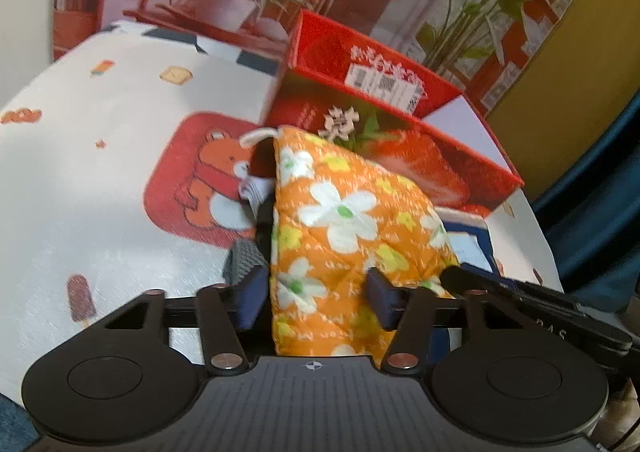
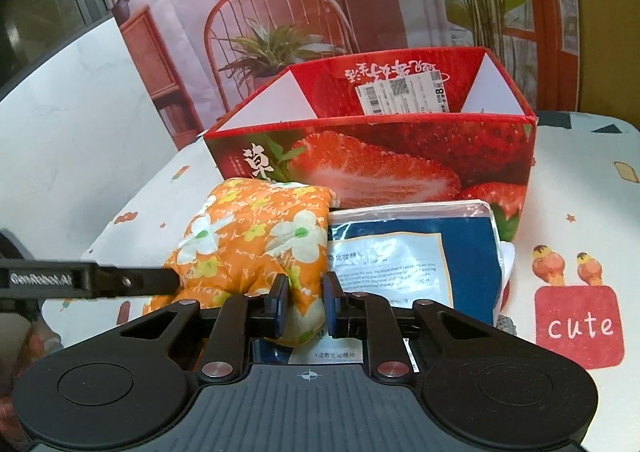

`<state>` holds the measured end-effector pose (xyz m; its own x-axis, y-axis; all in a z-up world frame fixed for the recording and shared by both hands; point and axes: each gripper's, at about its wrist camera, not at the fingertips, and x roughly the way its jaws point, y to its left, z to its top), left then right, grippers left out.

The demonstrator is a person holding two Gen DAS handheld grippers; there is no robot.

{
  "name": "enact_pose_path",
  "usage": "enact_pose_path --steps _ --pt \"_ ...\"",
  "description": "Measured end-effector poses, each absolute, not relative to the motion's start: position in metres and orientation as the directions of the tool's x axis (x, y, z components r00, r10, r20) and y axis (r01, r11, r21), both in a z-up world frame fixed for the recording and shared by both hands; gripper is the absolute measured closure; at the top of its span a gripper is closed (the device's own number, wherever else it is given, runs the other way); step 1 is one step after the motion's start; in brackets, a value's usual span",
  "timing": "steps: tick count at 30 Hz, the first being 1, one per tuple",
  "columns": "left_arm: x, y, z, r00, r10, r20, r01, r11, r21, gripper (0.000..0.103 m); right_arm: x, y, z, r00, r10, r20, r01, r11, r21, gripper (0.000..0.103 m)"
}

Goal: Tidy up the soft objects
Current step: 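Lower the right tool and grasp the orange floral pouch, then carry the orange pouch with the right tool into the red box and release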

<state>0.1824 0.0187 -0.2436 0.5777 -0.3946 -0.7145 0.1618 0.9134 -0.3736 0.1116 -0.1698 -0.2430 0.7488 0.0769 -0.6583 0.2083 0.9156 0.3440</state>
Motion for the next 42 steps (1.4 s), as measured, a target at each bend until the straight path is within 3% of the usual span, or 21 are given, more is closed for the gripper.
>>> enact_pose_path --steps 7,27,29,32,42 --pt "0.186 0.014 -0.255 0.568 -0.381 -0.730 0.173 0.922 -0.346 0.062 0.112 -0.171 -0.253 0.740 0.083 -0.667 0.215 0.911 0.351 0.085" --pt "0.200 0.006 -0.273 0.535 -0.373 -0.758 0.163 0.926 -0.341 0.062 0.118 -0.174 -0.265 0.729 0.106 -0.676 0.206 0.908 0.365 0.083" --pt "0.199 0.006 -0.271 0.544 -0.376 -0.750 0.170 0.925 -0.340 0.074 0.119 -0.173 -0.265 0.728 0.112 -0.676 0.200 0.909 0.365 0.084" --pt "0.195 0.008 -0.264 0.566 -0.385 -0.729 0.183 0.921 -0.345 0.084 0.119 -0.173 -0.262 0.732 0.115 -0.672 0.189 0.913 0.362 0.086" --pt "0.178 0.018 -0.219 0.681 -0.379 -0.627 0.228 0.923 -0.310 0.088 0.116 -0.166 -0.226 0.801 0.115 -0.588 0.112 0.935 0.336 0.091"
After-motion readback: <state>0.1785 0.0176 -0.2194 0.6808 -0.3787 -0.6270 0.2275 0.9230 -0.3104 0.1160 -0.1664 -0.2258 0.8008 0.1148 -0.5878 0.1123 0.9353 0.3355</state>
